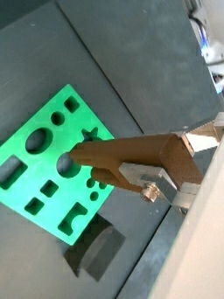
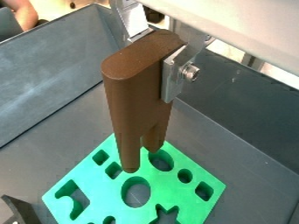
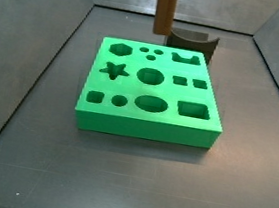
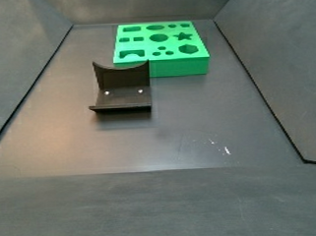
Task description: Insert the square-circle object.
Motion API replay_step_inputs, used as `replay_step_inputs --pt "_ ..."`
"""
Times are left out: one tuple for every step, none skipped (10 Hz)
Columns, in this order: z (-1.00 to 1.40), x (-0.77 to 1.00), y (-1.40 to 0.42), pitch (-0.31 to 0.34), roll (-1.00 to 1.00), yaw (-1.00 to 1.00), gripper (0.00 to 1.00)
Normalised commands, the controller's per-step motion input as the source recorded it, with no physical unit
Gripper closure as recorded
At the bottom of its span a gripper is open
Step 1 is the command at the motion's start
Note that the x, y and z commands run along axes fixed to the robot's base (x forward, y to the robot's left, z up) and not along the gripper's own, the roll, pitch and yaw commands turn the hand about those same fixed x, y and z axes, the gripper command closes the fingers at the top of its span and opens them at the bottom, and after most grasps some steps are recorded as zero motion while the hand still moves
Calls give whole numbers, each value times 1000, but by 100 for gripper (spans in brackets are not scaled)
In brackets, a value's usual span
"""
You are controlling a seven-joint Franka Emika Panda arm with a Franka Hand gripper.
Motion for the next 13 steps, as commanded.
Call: replay_step_inputs --pt "-529 -163 -140 -103 -190 -757 100" --pt "-509 -166 -137 -100 -207 -743 100" --pt "-500 -163 -114 -100 -211 -760 100" --pt "-586 -211 -40 -43 -219 -754 100" --pt "-383 -351 -89 -16 -41 -689 100" --pt "-374 -397 -54 -27 -33 -683 100" --pt "-337 -466 -46 -27 0 -671 100" --pt "-334 -503 -40 -14 0 -646 100" --pt "-423 -500 -29 -37 0 -651 100" --pt "-503 -440 -14 -51 -27 -694 100" --pt "-469 -346 0 -20 -51 -751 100" --pt "-340 -257 -37 -31 -70 -786 100" --pt "-120 -74 -20 -43 -123 -891 100"
